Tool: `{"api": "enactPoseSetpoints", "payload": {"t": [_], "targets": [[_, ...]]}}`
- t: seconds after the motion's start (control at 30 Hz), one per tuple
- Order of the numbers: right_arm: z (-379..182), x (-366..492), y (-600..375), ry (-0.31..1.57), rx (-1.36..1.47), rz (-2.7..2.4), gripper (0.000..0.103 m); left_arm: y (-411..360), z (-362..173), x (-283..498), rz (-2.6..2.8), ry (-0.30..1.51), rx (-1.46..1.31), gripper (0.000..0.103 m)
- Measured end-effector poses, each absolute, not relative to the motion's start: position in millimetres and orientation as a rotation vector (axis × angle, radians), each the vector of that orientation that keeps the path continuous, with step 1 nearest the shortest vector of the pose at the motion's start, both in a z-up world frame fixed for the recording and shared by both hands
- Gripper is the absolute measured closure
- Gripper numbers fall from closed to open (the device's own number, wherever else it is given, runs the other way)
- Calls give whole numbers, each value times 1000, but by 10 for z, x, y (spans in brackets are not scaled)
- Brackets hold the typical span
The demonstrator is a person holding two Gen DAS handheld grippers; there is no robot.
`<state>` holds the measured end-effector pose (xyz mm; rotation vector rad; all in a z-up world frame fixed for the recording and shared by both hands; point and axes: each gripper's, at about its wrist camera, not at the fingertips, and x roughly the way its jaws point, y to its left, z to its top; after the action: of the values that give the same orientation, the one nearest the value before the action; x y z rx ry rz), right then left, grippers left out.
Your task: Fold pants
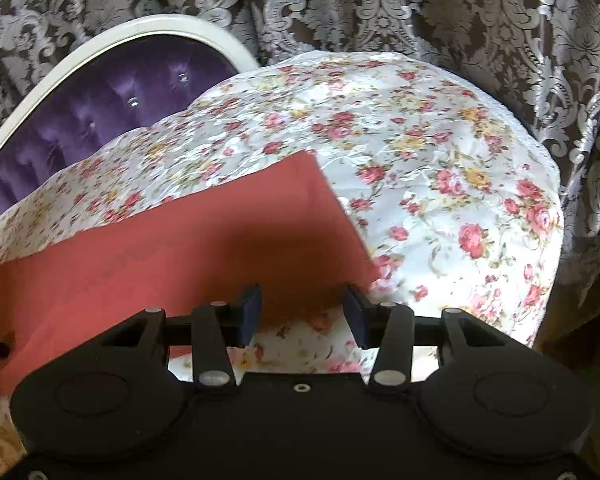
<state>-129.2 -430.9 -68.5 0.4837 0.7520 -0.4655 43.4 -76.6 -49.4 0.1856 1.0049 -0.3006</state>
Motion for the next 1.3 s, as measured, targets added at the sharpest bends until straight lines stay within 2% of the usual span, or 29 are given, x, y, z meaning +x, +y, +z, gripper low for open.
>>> {"api": "enactPoseSetpoints", "payload": {"t": [0.27,0.33,0.37,0.4,0.5,0.6,0.87,0.93,0.97,1.03,1.1,1.3], "targets": [[-790,-1241,-4474,759,507,-544,49,-766,-495,437,-305,1009,183,57],[-778,-1226,-4453,764,480,-544,58,-774,-495,440,-303,1012,185,57],[-764,-1214,-4428,770,448,-553,72,-782,-495,443,-301,1013,187,57],[-750,-1203,-4406,778,415,-567,80,-784,-494,444,-299,1013,189,57],[-689,-1220,-4419,766,409,-532,89,-783,-494,453,-296,1017,189,57],[-618,-1241,-4450,750,367,-518,92,-784,-486,466,-297,1024,191,57],[-763,-1244,-4514,782,402,-520,91,-835,-422,468,-292,1052,169,57],[-744,-1260,-4541,776,415,-509,85,-895,-394,443,-318,1055,162,57],[-728,-1280,-4562,765,429,-502,78,-941,-380,430,-332,1050,167,57],[-690,-1326,-4603,738,442,-506,75,-1052,-363,418,-357,1039,185,57],[-663,-1329,-4623,720,424,-502,68,-1178,-372,447,-380,1042,194,57],[-548,-1238,-4589,670,382,-413,65,-1458,-482,627,-378,1058,224,57]]}}
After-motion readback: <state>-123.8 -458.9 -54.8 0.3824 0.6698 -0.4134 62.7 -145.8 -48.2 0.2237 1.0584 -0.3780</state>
